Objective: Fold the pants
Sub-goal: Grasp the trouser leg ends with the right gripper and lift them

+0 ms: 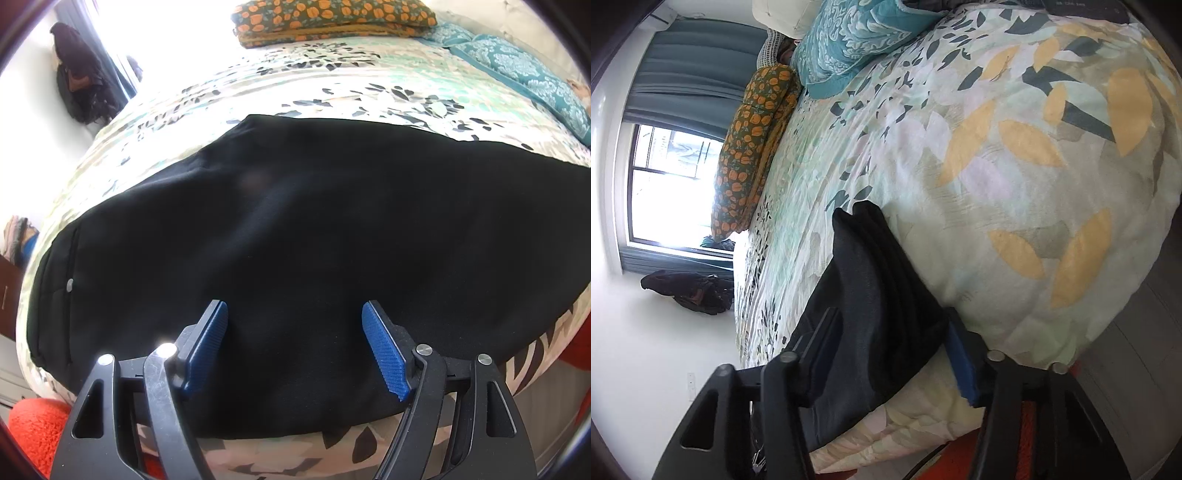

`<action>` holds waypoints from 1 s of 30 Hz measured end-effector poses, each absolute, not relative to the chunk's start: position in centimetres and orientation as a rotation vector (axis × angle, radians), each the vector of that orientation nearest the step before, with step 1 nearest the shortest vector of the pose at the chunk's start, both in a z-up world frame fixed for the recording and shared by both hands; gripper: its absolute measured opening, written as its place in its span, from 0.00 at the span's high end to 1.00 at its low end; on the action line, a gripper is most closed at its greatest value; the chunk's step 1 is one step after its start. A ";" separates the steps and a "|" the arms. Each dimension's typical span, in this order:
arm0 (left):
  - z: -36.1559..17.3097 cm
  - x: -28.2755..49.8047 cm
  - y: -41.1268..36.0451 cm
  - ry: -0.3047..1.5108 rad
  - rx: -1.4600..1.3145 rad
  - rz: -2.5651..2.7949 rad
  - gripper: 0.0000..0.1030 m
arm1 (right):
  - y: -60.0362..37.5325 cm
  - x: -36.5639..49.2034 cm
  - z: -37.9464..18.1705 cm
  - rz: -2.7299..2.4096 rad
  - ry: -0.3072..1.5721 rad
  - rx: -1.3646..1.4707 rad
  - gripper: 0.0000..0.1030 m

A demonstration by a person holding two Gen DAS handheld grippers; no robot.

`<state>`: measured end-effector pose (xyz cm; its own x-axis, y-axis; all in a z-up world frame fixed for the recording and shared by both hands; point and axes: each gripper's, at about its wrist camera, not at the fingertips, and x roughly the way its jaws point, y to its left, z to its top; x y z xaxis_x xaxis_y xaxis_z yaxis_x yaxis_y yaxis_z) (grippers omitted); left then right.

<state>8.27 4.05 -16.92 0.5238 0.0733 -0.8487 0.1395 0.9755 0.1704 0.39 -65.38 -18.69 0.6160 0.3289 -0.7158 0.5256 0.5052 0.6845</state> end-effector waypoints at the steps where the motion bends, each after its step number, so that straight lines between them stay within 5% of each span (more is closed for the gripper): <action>1: -16.9 8.3 4.1 1.021 0.230 -0.040 0.25 | -65.4 0.3 -18.7 -0.144 0.943 1.075 0.73; 14: -16.4 8.8 4.3 1.054 0.159 -0.068 0.25 | -47.2 4.2 -9.5 0.303 0.859 0.883 0.78; 25: -15.8 9.2 7.4 1.075 0.025 -0.058 0.25 | -21.8 9.5 -17.2 0.506 1.008 0.992 0.78; 30: -15.7 9.4 8.9 1.085 -0.048 -0.054 0.25 | -13.5 10.1 -17.8 0.576 1.055 0.808 0.78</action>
<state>9.44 8.94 -15.67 0.4660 -0.0670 -0.8822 0.0202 0.9977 -0.0651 10.12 -13.52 -17.78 0.3954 0.7516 -0.5281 -0.0386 0.5880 0.8079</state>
